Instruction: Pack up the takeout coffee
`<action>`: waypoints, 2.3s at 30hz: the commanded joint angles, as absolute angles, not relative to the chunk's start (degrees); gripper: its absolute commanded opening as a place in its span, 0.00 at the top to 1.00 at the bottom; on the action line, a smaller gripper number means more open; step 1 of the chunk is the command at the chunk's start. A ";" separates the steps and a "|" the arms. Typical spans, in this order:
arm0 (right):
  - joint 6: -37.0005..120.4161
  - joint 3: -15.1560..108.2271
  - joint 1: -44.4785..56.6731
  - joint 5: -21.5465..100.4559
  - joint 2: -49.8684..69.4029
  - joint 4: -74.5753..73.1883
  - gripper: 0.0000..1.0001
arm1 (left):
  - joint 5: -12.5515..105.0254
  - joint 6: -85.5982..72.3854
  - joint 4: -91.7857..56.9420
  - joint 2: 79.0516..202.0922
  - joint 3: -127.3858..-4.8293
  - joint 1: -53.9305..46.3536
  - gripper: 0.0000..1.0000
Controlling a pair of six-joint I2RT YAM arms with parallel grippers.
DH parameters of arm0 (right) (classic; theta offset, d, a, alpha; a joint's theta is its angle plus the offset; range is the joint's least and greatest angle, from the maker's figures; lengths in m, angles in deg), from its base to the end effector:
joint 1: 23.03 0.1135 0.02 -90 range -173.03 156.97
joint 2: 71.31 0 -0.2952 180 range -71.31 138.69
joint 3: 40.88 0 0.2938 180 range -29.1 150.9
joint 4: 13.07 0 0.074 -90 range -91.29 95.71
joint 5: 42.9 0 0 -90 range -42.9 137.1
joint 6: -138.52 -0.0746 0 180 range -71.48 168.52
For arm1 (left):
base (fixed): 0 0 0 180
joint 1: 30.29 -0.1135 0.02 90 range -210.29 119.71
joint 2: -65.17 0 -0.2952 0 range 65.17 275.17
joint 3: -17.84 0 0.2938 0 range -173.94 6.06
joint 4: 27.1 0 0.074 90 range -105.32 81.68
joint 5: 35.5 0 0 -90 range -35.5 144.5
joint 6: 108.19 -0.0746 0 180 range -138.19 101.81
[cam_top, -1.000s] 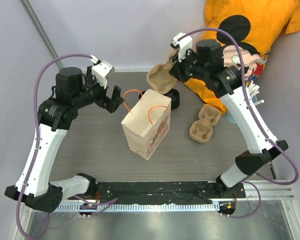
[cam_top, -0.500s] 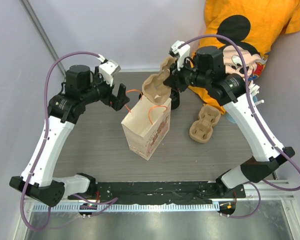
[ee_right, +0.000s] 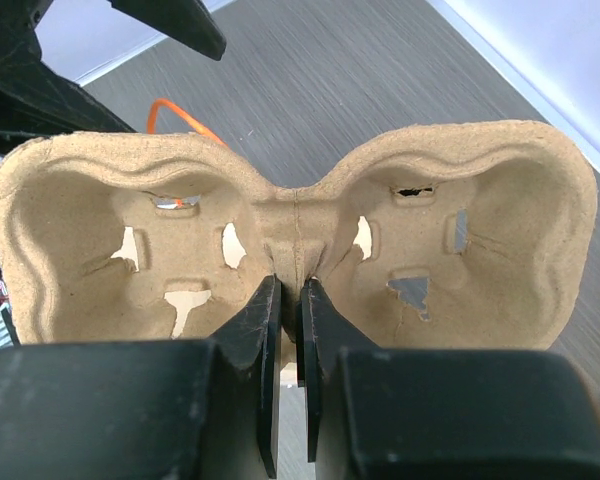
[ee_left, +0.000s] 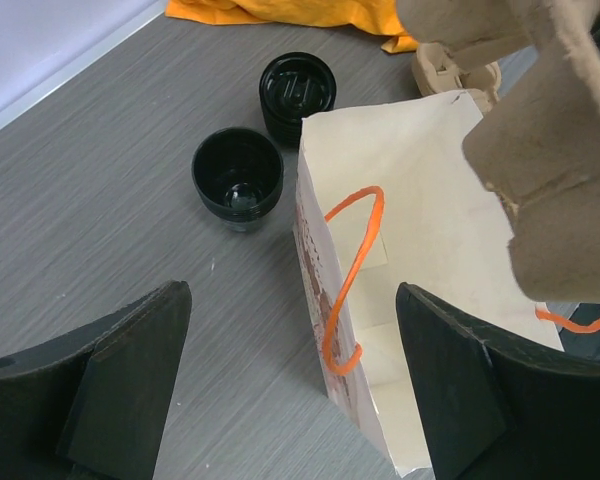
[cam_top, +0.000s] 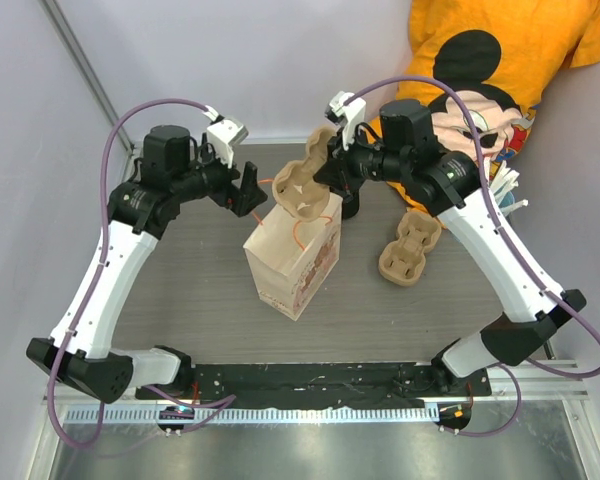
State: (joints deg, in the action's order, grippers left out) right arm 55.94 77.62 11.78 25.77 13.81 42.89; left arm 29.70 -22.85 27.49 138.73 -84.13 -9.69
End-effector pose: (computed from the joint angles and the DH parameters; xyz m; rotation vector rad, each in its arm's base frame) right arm 0.2905 0.2350 0.5142 -0.9466 1.7598 0.6759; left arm 0.2905 -0.1426 0.4739 0.7106 1.9082 -0.6134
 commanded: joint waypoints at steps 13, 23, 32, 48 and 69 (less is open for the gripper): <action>54.41 84.55 12.13 30.04 16.05 38.61 0.99 | 27.69 -22.40 23.44 137.85 -82.88 -9.90 0.19; 58.19 77.25 18.01 39.70 15.52 37.30 0.99 | 29.27 -21.44 22.39 138.03 -82.45 -9.90 0.29; 59.95 72.42 21.53 44.02 13.94 37.03 0.99 | 29.71 -21.09 22.12 137.59 -82.18 -9.98 0.32; 60.74 69.51 26.01 48.94 10.51 37.73 0.99 | 33.84 -18.89 20.98 139.61 -82.36 -9.90 0.41; 58.28 65.82 29.09 48.68 9.55 38.96 0.99 | 36.39 -15.55 18.87 140.58 -81.30 -10.25 0.41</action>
